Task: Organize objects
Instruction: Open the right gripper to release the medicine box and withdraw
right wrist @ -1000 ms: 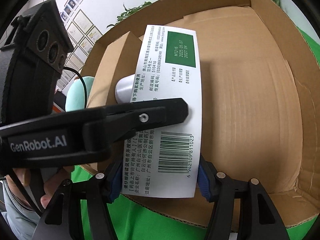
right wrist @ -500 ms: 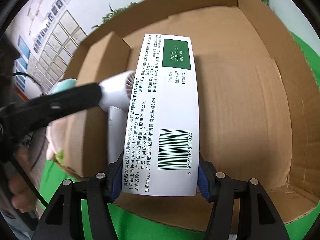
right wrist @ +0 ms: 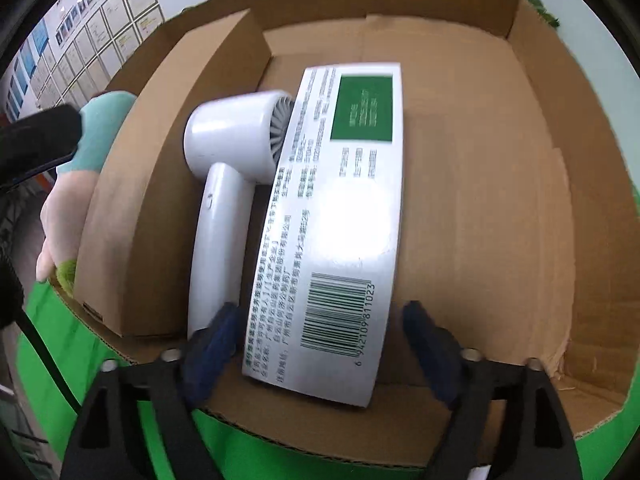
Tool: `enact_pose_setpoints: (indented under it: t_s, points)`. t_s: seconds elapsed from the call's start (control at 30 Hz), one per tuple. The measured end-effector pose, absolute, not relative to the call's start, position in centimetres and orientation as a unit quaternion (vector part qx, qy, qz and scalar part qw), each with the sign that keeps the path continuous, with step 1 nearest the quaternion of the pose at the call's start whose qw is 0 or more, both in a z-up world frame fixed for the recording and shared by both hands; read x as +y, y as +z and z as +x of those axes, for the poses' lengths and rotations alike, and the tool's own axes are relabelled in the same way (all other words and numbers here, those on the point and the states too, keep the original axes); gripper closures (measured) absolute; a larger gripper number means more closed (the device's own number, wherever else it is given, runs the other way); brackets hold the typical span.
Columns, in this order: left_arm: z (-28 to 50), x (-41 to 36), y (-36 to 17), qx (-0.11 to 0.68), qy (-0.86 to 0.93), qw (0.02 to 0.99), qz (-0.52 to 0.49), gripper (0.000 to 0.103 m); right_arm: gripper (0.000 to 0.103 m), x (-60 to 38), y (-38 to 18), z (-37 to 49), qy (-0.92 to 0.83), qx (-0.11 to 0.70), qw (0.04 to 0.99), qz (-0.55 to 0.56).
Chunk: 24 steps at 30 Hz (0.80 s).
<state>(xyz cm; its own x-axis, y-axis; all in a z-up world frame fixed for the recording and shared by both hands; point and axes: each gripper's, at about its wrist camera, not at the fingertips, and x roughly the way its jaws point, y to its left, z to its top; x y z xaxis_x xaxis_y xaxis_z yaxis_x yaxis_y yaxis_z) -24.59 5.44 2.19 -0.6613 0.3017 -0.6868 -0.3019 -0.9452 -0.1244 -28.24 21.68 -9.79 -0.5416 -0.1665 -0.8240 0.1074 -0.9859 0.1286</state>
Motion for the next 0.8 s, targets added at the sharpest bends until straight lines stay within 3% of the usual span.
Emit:
enact_pose_setpoints:
  t_s: [0.07, 0.23, 0.37, 0.8]
  points:
    - [-23.8, 5.2, 2.4, 0.014, 0.919, 0.149, -0.364, 0.049, 0.000, 22.0, -9.0, -27.8, -0.886, -0.039, 0.070, 0.457]
    - [-20.2, 4.9, 3.8, 0.032, 0.957, 0.083, -0.278, 0.018, 0.000, 22.3, -5.8, -24.3, -0.920, -0.032, 0.044, 0.389]
    - [-17.5, 5.1, 4.3, 0.023, 0.972, 0.050, -0.230, 0.014, 0.000, 23.4, -3.3, -20.3, -0.937, -0.026, 0.032, 0.347]
    - [-13.8, 5.3, 3.4, 0.033, 0.967, 0.027, -0.251, 0.014, 0.000, 25.5, 0.7, -12.1, -0.951, -0.032, 0.031, 0.306]
